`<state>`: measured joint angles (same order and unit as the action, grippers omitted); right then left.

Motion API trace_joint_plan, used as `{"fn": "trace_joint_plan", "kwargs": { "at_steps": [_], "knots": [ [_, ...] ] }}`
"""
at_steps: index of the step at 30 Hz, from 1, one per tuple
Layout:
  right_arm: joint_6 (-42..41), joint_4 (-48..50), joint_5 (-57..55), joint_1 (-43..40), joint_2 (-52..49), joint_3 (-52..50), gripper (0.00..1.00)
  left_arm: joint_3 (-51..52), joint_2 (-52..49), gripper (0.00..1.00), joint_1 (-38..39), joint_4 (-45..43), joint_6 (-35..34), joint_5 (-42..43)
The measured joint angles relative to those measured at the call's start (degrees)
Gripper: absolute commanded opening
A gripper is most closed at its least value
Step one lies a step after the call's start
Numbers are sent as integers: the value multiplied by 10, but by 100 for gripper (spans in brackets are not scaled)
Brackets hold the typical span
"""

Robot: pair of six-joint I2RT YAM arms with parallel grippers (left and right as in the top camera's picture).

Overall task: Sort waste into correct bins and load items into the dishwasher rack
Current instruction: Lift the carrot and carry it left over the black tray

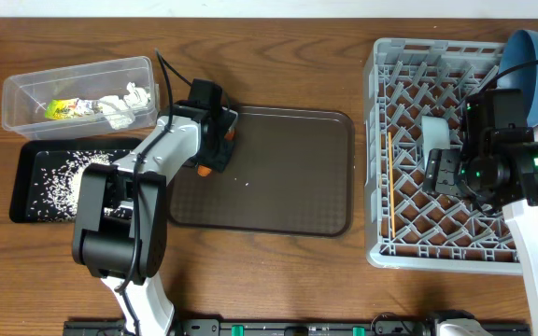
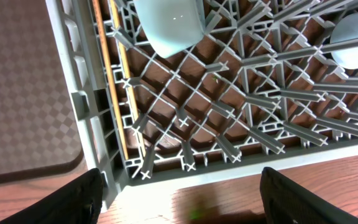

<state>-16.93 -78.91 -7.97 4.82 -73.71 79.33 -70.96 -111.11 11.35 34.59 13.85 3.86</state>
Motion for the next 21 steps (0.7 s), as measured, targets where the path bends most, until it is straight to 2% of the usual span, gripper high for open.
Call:
{"fn": "trace_joint_plan", "kwargs": {
  "at_steps": [5, 9, 14, 15, 18, 21],
  "knots": [
    [0, -1, 0, 0, 0, 0, 79, 0, 0, 33, 0, 12, -6, 0],
    [0, -1, 0, 0, 0, 0, 79, 0, 0, 21, 0, 13, -9, 0],
    [0, -2, 0, 0, 0, 0, 79, 0, 4, 19, 0, 19, -8, 0],
    [0, -2, 0, 0, 0, 0, 79, 0, 9, 19, 0, 24, -11, 0],
    [0, -8, -3, 0, 0, 0, 79, 0, 35, 8, 0, 43, -26, 0],
    [0, -12, -11, 0, 0, 0, 79, 0, 77, 6, -3, 72, -45, 0]
  ]
}}
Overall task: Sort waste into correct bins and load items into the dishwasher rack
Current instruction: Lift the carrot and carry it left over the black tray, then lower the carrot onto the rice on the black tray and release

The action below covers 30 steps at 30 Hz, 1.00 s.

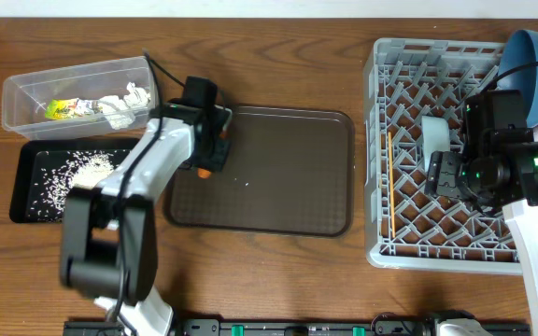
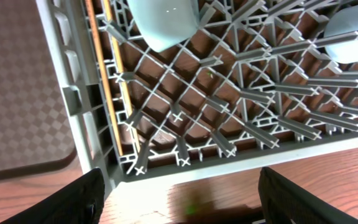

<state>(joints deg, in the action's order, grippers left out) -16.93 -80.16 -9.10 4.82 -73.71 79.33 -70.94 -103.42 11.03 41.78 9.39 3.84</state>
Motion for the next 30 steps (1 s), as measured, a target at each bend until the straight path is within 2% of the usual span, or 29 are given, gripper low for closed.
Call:
{"fn": "trace_joint_plan", "kwargs": {
  "at_steps": [5, 11, 23, 30],
  "knots": [
    [0, -1, -7, 0, 0, 0, 79, 0, 70, 6, -30, 51, -56, -16],
    [0, -1, -10, 0, 0, 0, 79, 0, 103, 6, -124, 76, -162, -43],
    [0, -2, -10, 0, 0, 0, 79, 0, 106, 6, -346, 54, -314, -56],
    [0, -2, -10, 0, 0, 0, 79, 2, 105, 6, -416, 26, -385, -56]
  ]
}}
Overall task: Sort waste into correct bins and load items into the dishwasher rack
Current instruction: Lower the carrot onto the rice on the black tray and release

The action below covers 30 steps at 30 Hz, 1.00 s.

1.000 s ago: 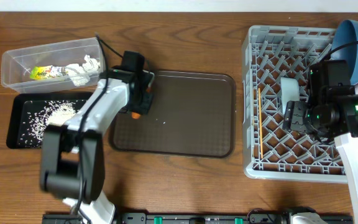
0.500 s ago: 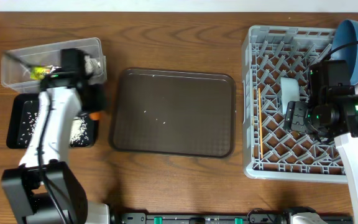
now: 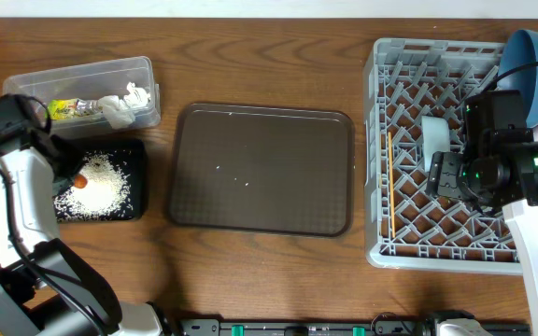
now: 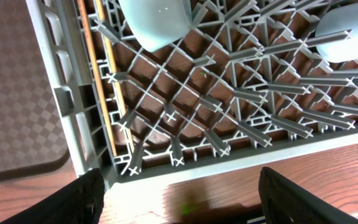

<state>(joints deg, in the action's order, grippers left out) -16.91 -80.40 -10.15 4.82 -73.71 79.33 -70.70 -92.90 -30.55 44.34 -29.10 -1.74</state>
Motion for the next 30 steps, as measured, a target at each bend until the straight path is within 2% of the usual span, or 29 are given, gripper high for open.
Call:
{"fn": "trace_joint_plan", "kwargs": {
  "at_steps": [8, 13, 21, 25, 30],
  "knots": [
    [0, -2, 0, 0, 0, 0, 79, 8, -70, 6, -22, -3, -53, 0],
    [0, -1, 0, 0, 0, 0, 78, 10, -111, 7, -22, -12, -58, 0],
    [0, -2, 0, 0, 0, 0, 78, 10, -119, 7, -22, -33, -58, 0],
    [0, -2, 0, 0, 0, 0, 77, 10, -127, 12, -22, -35, -58, 0],
    [0, -2, 0, 0, 0, 0, 77, 10, -138, 13, -22, -34, -59, 0]
  ]
}}
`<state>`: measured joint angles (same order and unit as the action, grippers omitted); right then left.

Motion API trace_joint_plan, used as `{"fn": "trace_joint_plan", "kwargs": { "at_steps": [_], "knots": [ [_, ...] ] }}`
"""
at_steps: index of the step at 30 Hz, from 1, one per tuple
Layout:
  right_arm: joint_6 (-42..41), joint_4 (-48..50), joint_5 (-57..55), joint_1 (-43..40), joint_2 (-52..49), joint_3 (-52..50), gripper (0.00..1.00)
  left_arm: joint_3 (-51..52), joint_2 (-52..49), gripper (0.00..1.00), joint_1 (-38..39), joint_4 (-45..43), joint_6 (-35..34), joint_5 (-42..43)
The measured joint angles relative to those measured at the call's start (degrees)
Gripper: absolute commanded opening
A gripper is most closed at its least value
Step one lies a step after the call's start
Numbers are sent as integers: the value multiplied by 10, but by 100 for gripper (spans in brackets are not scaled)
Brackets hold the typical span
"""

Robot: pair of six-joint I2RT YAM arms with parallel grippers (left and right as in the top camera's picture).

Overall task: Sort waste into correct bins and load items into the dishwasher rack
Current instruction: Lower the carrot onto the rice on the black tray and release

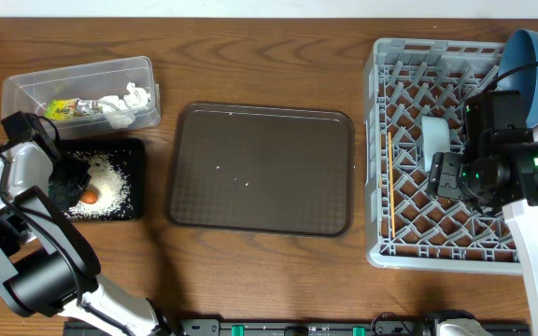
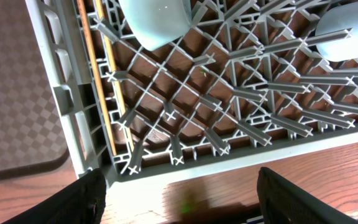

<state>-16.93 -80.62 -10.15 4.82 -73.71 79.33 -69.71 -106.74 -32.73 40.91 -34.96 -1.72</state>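
Note:
A small orange scrap (image 1: 90, 196) lies among white rice in the black tray (image 1: 134, 201) at the far left. My left gripper (image 1: 65, 182) hangs low over that tray just left of the scrap, and its jaws look open. My right gripper (image 2: 188, 202) hovers open and empty over the near edge of the grey dishwasher rack (image 1: 378, 247). The rack holds a pale cup (image 2: 154, 22), a blue bowl (image 1: 530, 61) and wooden chopsticks (image 2: 104, 93).
A clear plastic bin (image 1: 80, 93) with wrappers and paper stands behind the black tray. A brown serving tray (image 1: 260, 168) with a few crumbs lies mid-table. A second pale dish (image 2: 347, 28) sits in the rack's right part.
The orange scrap has shifted slightly right and nearer in the black tray and now lies beside my left gripper instead of at its tip. The left arm has bent closer in. The right arm has held still.
My left gripper was on the brown tray's left edge with the orange scrap at its fingers. It stayed there, then stood over the black rice tray with the scrap. Now the scrap lies in that tray. The right gripper has hovered open over the rack throughout.

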Motion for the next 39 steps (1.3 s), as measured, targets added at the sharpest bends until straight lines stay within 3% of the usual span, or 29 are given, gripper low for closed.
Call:
{"fn": "trace_joint_plan", "kwargs": {
  "at_steps": [9, 12, 16, 20, 27, 32, 39],
  "knots": [
    [0, -2, 0, 0, 0, 0, 76, 0, 0, 14, 0, 9, 0, 0],
    [0, -2, 0, 0, 0, 0, 76, 0, 0, 21, 0, 19, 0, 0],
    [0, -2, 0, 0, 0, 0, 75, 0, 0, 23, 0, 22, 0, 0],
    [0, -4, 0, 0, 0, 0, 74, 0, 0, 35, 0, 25, 0, 0],
    [0, -9, 0, 0, 0, 0, 74, 0, 0, 41, 0, 26, 5, 0],
    [0, -10, 0, 0, 0, 0, 74, 0, 0, 55, 0, 30, 8, 0],
    [0, -8, 0, 0, 0, 0, 76, 0, 2, 58, 0, 33, 12, 0]
  ]
}}
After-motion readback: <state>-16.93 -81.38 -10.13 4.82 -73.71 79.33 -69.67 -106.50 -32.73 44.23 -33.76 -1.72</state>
